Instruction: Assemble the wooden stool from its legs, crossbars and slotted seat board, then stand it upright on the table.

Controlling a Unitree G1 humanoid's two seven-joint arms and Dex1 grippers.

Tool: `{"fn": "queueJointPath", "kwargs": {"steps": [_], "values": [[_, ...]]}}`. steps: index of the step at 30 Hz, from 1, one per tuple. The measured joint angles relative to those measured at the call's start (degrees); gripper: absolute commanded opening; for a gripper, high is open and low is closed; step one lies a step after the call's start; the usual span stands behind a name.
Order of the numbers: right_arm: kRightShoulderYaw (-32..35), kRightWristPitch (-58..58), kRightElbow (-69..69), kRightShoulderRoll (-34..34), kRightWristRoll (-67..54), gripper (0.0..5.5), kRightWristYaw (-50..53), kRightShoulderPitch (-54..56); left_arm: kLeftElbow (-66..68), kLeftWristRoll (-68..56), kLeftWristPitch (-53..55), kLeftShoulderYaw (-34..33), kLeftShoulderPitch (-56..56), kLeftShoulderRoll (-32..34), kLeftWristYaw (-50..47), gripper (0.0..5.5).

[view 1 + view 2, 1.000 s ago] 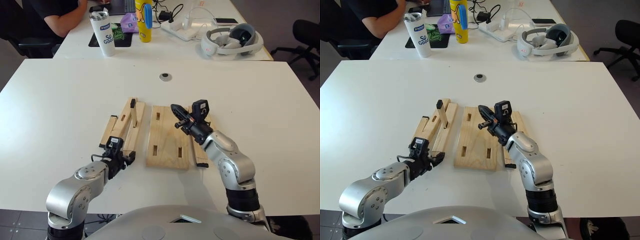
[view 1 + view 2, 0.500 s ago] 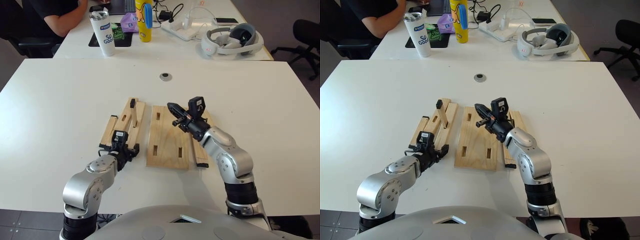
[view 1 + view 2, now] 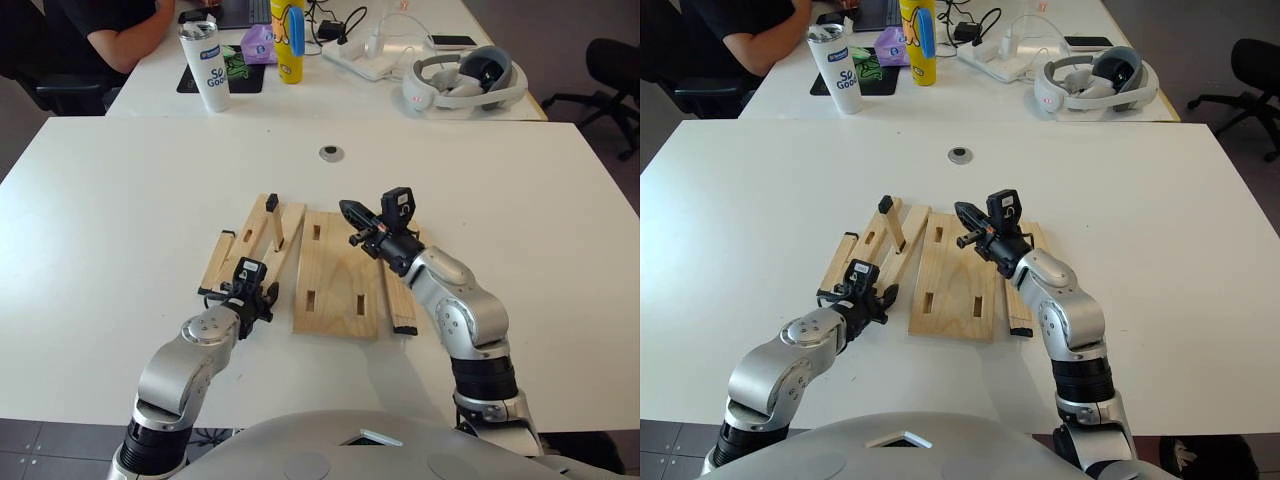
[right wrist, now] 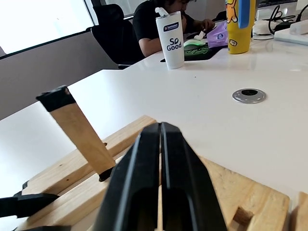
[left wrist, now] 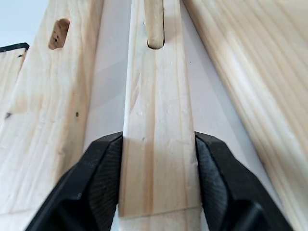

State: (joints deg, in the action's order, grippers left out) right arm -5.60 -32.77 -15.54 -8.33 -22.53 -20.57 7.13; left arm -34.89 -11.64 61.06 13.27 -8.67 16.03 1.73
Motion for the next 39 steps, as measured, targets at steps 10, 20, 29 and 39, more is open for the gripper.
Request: {"fn": "queueJointPath", "kwargs": {"steps": [10, 20, 29, 39], "values": [[12.16, 1.50, 7.85, -4.04, -11.05, 1.61, -9.21, 7.22, 7.85, -7.53, -19.83, -15.90, 19.56, -2.20, 9.20, 2.08], [23.02, -14.33, 16.48, -13.47, -33.63, 3.09, -22.36, 21.60, 30.33, -25.71, -17.88, -19.93, 42.51, 4.74, 39.61, 2.08], [23.14, -19.58, 18.75, -15.19, -37.94, 4.41, -25.19, 25.59, 32.02, -30.43, -12.19, -17.61, 42.98, 6.39, 46.93, 2.08], [23.44, -22.81, 20.60, -15.54, -41.08, 4.74, -26.29, 27.01, 34.31, -35.73, -3.08, -14.89, 43.21, 9.74, 55.03, 2.08]]}}
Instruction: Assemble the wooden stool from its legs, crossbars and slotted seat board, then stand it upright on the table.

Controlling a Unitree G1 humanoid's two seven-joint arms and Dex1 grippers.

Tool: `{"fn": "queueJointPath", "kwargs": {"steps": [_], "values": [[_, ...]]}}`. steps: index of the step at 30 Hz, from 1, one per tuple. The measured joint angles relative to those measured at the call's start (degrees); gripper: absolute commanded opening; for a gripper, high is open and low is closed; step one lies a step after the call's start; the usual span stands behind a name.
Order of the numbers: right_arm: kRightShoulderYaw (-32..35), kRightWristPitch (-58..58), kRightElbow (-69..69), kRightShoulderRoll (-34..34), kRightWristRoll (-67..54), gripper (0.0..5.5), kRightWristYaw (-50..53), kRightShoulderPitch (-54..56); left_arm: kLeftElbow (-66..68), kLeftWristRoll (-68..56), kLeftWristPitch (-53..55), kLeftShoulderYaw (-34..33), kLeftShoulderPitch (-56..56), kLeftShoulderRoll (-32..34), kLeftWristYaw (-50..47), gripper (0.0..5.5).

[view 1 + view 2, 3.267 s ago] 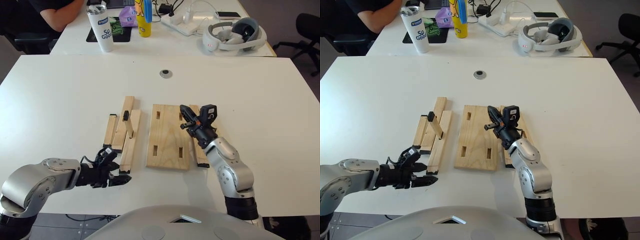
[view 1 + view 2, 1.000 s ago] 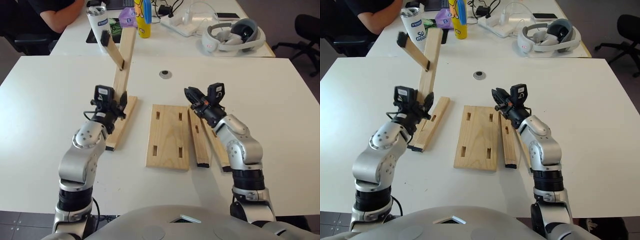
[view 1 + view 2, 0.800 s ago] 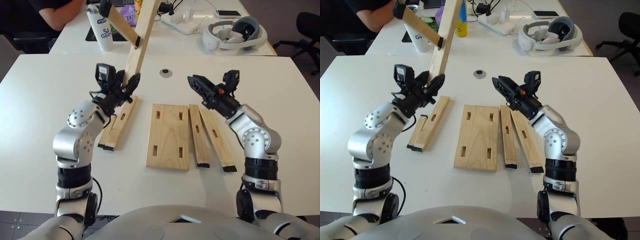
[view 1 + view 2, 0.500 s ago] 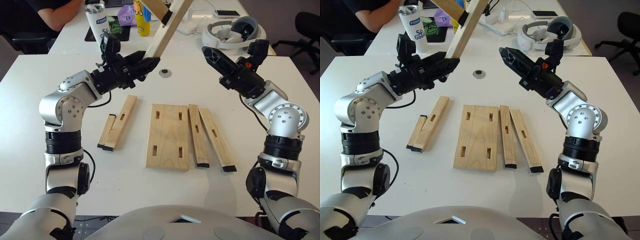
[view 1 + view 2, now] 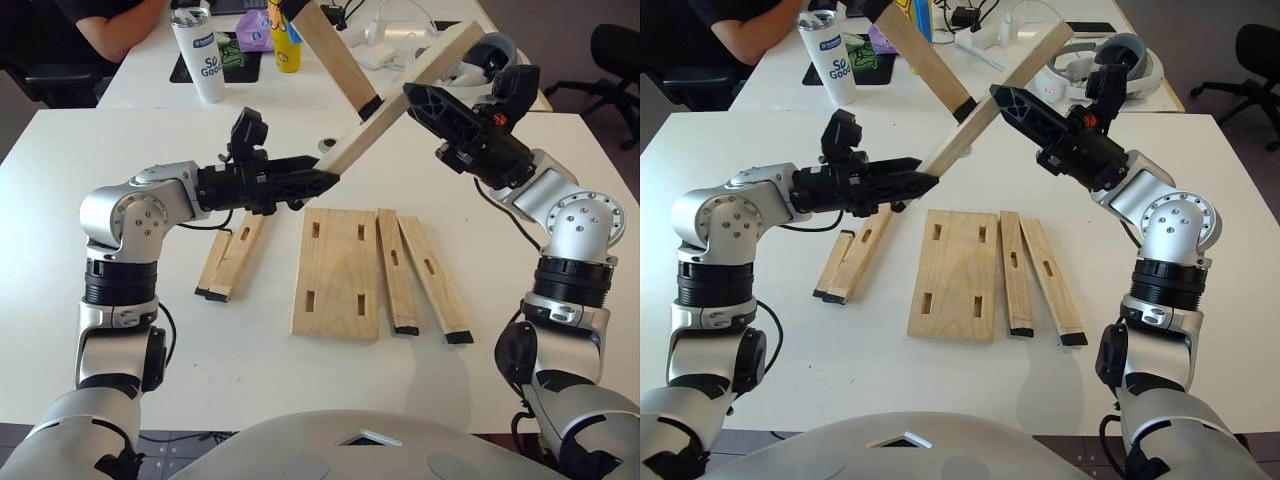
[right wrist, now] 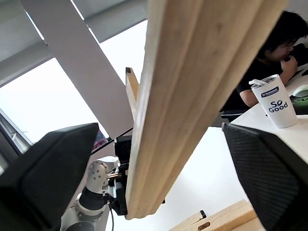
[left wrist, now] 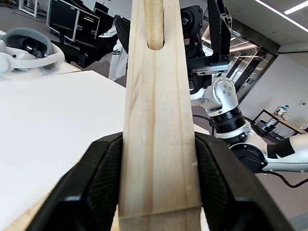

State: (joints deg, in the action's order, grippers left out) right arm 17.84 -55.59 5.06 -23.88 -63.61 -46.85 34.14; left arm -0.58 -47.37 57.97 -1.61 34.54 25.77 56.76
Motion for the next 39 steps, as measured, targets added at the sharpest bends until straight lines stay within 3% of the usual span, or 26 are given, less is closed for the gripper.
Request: {"fn": "queueJointPath", "kwargs": {"steps": [7, 25, 39], "values": [[2.07, -2.27, 2.24, -1.67, -2.36, 4.74, -2.12, 0.00, 2.29, -4.45, 4.67, -2.25, 3.90, 0.64, 1.73, 2.08], [4.82, -5.74, 2.05, -1.13, -10.96, 4.74, 1.11, 0.67, 1.60, -4.73, 6.79, 0.49, 4.11, 2.59, 4.82, 2.08], [2.93, -6.72, 1.67, -2.32, -9.23, 2.57, -2.36, 0.33, 0.38, -4.85, 7.28, 1.12, 3.97, 3.79, 5.13, 2.08]]}}
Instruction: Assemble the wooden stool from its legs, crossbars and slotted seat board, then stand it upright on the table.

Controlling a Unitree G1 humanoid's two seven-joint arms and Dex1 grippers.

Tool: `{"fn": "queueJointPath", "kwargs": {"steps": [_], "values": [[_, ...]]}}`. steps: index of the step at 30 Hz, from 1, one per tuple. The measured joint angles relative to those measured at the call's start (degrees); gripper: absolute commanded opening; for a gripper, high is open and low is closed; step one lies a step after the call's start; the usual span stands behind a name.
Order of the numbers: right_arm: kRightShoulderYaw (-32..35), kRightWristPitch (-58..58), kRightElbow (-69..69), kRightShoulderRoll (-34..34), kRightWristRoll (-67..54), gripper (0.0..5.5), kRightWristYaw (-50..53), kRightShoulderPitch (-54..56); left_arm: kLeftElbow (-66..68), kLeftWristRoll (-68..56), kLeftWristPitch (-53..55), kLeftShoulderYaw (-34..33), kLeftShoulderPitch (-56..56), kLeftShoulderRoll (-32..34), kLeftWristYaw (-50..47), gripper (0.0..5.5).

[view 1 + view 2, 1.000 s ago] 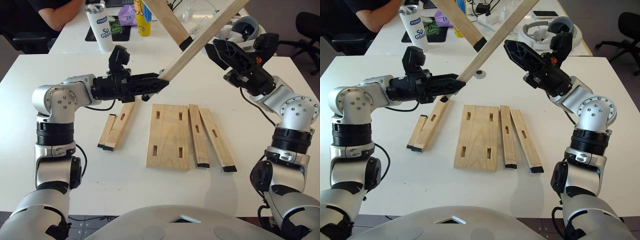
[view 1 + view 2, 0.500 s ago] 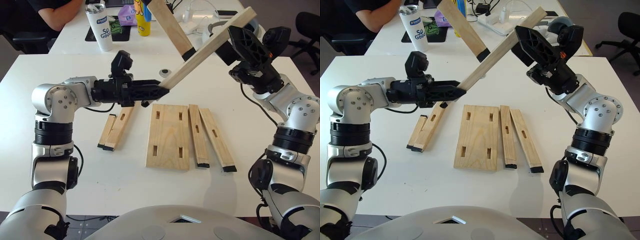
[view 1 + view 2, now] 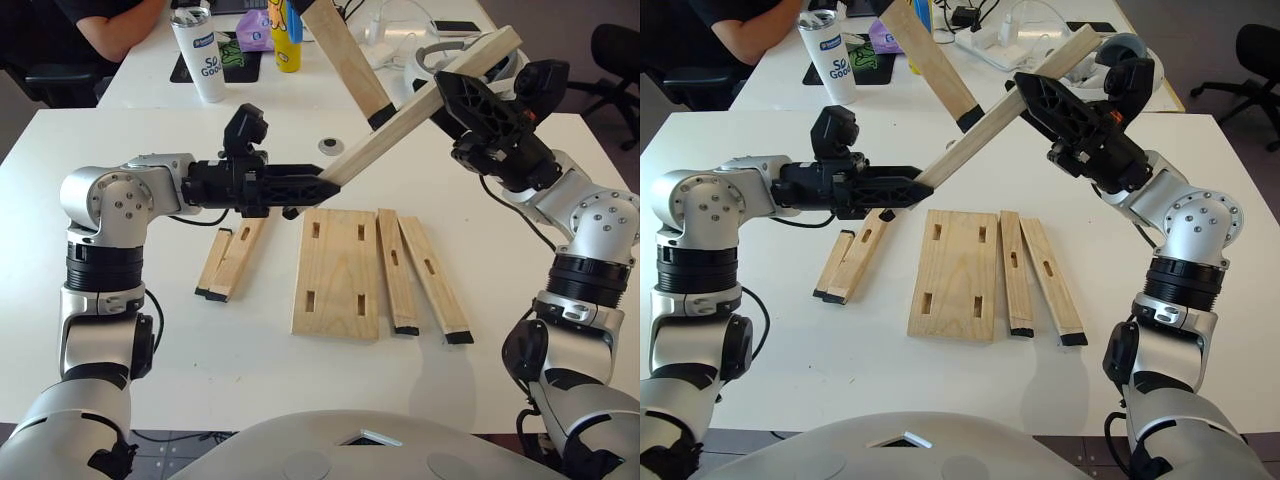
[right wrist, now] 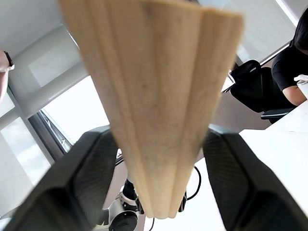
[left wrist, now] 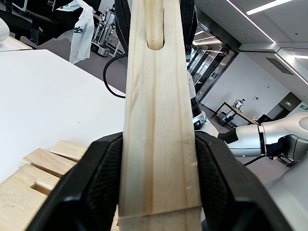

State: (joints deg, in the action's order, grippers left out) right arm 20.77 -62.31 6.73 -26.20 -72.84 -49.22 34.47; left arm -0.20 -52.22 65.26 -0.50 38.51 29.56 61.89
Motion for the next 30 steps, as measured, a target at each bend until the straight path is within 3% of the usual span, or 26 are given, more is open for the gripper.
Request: {"fn": "queueJointPath", "kwargs": {"steps": [4, 11, 12, 16, 19, 24, 30], "values": [[0.07, -0.43, 0.10, -0.73, -0.02, 2.05, -0.84, -0.03, -0.20, -0.02, -0.01, 0.07, -0.01, 0.18, 0.50, 2.08], [-0.04, -0.74, 0.01, -1.02, 0.54, 2.05, -1.60, -0.45, -0.95, 1.22, -2.63, 1.61, -0.83, 0.62, 1.01, 2.08], [-0.04, -0.52, -0.15, -1.02, 0.56, 2.05, -1.64, -0.70, -1.19, 1.70, -3.42, 1.84, -1.08, 0.55, 1.05, 2.44], [0.41, 2.42, -0.62, -0.67, 2.02, 2.05, -1.60, -1.78, -1.35, 2.78, -5.46, 1.12, -2.16, -0.03, -1.53, 2.96], [0.94, 4.40, -0.72, 0.57, 2.33, 2.05, -0.82, -2.43, -1.67, 1.41, -4.53, -1.72, -3.85, -1.56, -5.63, 3.42], [0.48, 6.39, -1.92, 0.10, 5.33, 2.05, -0.93, -4.78, -8.25, -2.56, -3.68, -8.84, -13.90, -4.99, -15.18, 3.44], [1.16, 10.27, -0.14, -3.55, 10.93, 2.05, -2.45, -7.08, -15.55, -9.14, -2.35, -18.92, -22.73, -4.46, -23.00, 3.44]]}}
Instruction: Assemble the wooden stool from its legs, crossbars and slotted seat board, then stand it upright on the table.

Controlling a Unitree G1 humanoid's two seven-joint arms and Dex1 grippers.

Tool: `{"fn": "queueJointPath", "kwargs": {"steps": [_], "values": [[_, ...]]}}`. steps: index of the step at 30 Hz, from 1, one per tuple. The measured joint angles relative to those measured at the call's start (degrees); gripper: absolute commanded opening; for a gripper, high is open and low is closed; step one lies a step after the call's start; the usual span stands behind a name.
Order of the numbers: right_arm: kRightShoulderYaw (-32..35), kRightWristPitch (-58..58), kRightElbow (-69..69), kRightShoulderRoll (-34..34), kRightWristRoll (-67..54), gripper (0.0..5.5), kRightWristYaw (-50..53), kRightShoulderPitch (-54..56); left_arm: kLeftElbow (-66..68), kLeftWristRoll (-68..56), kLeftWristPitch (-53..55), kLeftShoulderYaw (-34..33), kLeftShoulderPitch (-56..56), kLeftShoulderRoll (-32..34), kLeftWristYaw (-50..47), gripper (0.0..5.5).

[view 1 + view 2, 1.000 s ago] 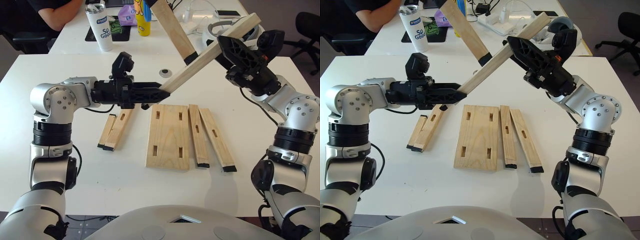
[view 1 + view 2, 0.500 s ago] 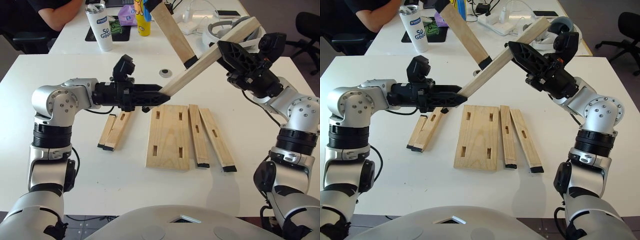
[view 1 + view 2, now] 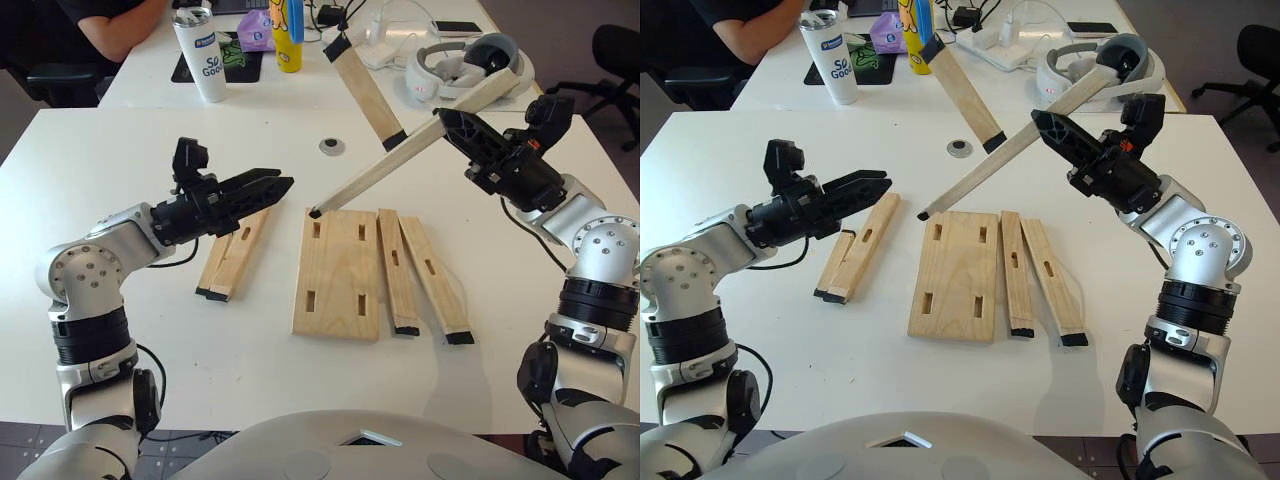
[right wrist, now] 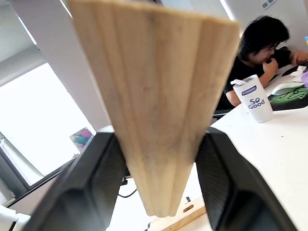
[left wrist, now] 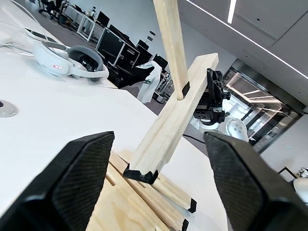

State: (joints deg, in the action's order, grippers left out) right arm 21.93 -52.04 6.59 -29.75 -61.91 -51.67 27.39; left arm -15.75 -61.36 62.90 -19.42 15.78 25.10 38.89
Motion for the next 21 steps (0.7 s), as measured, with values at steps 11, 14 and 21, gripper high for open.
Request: {"fn": "queueJointPath", "kwargs": {"steps": [11, 14, 21], "values": [[4.81, 3.25, 7.19, 0.63, 0.66, 2.05, 3.51, 1.02, -14.15, 40.95, -35.65, 39.86, -14.39, 11.77, 12.65, 3.31], [4.32, 3.01, 7.19, 1.67, 0.67, 2.05, 3.52, 1.42, -12.41, 44.80, -41.46, 43.83, -14.26, 11.20, 14.30, 2.89], [3.25, 1.07, 7.08, 2.87, 0.63, 2.05, 3.63, 1.71, -5.80, 63.21, -59.34, 54.40, -11.66, 7.76, 12.28, 1.80]]}}
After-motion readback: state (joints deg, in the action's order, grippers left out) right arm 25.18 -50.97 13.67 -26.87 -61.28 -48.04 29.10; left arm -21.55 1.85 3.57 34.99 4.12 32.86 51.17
